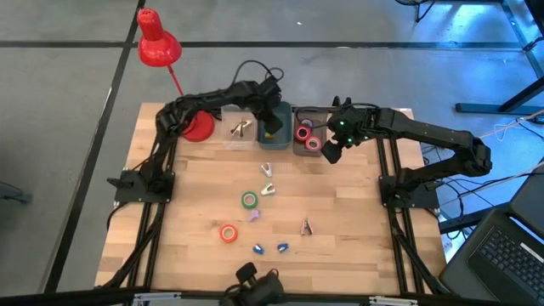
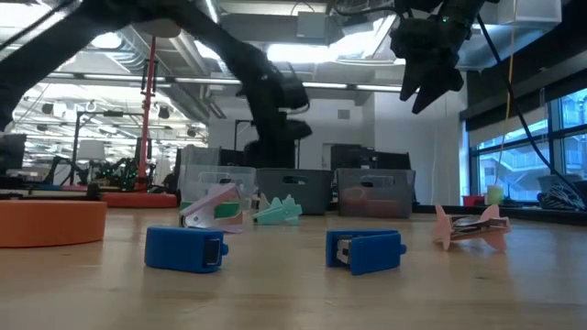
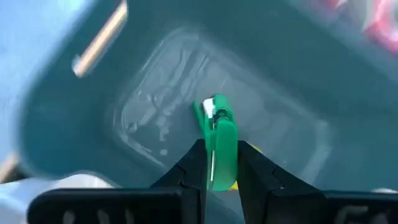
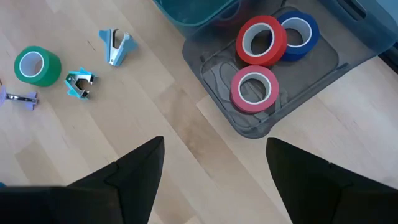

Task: Pick and place Stapler, Stapler remover, tape
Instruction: Put the green stapler into the blue bin, then put the bottom light blue staple remover into the transparent bin

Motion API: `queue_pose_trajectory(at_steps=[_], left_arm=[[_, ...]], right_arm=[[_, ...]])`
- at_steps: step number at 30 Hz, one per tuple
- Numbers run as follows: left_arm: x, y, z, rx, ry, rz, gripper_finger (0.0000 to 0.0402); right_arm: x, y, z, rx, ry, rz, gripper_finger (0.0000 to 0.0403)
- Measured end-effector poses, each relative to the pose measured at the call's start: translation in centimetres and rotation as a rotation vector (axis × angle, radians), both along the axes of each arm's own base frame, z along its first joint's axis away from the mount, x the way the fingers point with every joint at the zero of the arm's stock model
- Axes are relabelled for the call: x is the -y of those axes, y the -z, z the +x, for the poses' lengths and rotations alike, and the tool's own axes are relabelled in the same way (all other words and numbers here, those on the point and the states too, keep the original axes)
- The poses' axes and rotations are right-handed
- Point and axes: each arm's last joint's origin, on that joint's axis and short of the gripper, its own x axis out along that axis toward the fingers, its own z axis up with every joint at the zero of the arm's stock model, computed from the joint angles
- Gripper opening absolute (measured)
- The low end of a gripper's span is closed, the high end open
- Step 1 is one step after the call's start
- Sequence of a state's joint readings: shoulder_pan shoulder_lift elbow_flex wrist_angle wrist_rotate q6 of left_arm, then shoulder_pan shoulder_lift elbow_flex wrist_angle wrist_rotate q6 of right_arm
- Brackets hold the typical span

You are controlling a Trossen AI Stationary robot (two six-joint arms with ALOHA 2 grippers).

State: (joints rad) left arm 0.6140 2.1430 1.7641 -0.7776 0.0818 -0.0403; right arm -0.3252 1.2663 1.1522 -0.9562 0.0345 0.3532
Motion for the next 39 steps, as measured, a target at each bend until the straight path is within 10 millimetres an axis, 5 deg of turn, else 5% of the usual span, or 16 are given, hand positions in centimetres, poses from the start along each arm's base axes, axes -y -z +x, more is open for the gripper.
queue_pose_trajectory(at_steps=[5,12,21,26,32,39], left_arm=[[-0.6,3.0,0.4,-0.070,-0.031,-0.013,0.0049],[-0.7,4.5,0.5,-0.107,-0.039,-0.021,0.0053],[-0.6,3.3,0.5,-0.084,-0.022,-0.029,0.0234],[-0.7,-0.3,0.7,-0.029,-0.032,0.004,0.0278],[0.9,-7.0,0.2,0.071,-0.045,-0.006,0.0282],[8.4,-13.5,-1.2,0.114,0.098,-0.028,0.0278]], right_arm=[[0.0,0.0,0.0,-0.003,-0.012,-0.007,0.0284],[0.0,0.0,0.0,-0.007,-0.015,-0.007,0.0284],[0.0,0.0,0.0,-0.008,-0.015,-0.006,0.0284],[0.0,0.0,0.0,-0.008,-0.015,-0.006,0.0284],[0.0,0.0,0.0,-0.007,-0.015,-0.006,0.0284],[0.0,0.0,0.0,-0.007,-0.015,-0.006,0.0284]])
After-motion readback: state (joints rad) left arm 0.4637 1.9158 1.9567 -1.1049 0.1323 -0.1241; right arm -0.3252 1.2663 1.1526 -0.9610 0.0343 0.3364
